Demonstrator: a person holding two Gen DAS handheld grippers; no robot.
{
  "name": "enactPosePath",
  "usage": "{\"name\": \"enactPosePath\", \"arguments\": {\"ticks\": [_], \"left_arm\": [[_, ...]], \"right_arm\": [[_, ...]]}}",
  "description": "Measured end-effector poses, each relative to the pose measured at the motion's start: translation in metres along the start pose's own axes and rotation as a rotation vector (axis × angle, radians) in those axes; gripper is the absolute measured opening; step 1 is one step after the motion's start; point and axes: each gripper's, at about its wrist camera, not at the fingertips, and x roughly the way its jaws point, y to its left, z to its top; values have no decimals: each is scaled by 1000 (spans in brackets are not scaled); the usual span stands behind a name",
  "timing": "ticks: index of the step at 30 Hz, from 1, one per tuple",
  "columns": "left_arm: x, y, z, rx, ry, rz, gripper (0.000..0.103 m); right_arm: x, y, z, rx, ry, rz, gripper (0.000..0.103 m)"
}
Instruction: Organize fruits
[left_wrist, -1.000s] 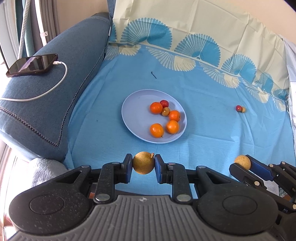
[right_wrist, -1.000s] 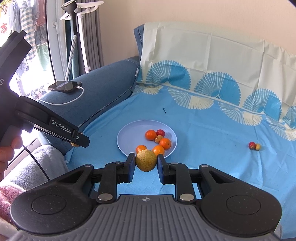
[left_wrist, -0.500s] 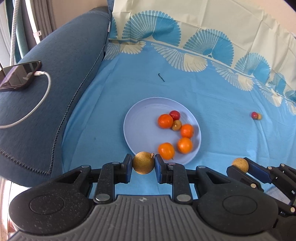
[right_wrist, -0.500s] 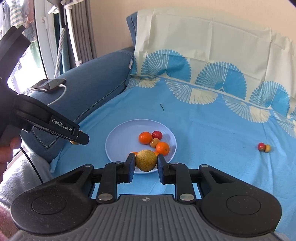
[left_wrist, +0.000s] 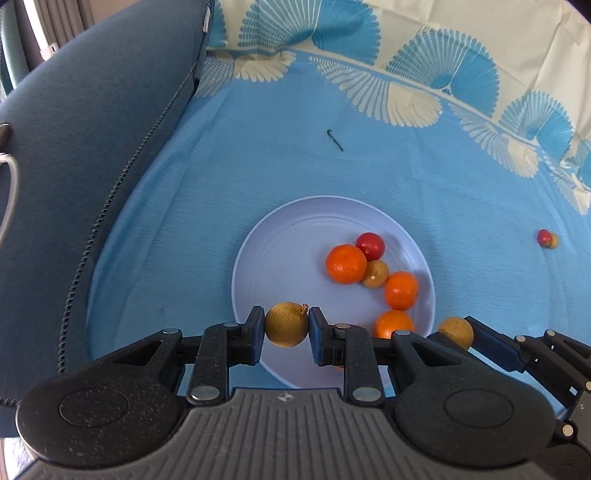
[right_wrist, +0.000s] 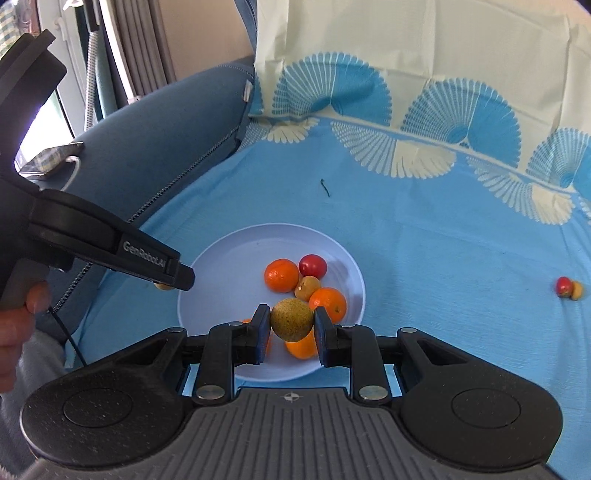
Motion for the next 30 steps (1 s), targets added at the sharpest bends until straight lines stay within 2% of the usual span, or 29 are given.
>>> {"name": "enactPosePath", "arguments": {"ticks": [11, 13, 14, 15, 16, 18, 19, 24, 27, 30], "left_arm": [[42, -5, 13, 82, 27, 58, 29], [42, -4, 17, 101, 42, 45, 56], [40, -3, 18, 95, 40, 43, 86], [34, 0, 18, 79, 15, 61, 99], [27, 2, 17, 67, -18, 70, 103], [14, 6, 14, 69, -34, 72, 103], [9, 8, 11, 70, -25, 76, 103], [-23, 19, -16, 26, -6, 105, 103], [-40, 20, -41, -16, 23, 134, 103], [-62, 21, -64, -33, 9, 135, 103]], "right_arm": [[48, 0, 6, -45, 38, -17, 27], [50, 2, 7, -58, 29, -8, 28], [50, 3, 8, -66, 22, -7, 30], [48, 4, 10, -75, 14, -6, 44], [44, 5, 11, -80, 3, -23, 51], [36, 4, 10, -76, -8, -35, 74], [30, 4, 9, -56, -10, -38, 80], [-10, 10, -6, 8, 14, -25, 88], [-40, 21, -22, 22, 2, -40, 91], [-70, 30, -38, 35, -20, -49, 96]]}}
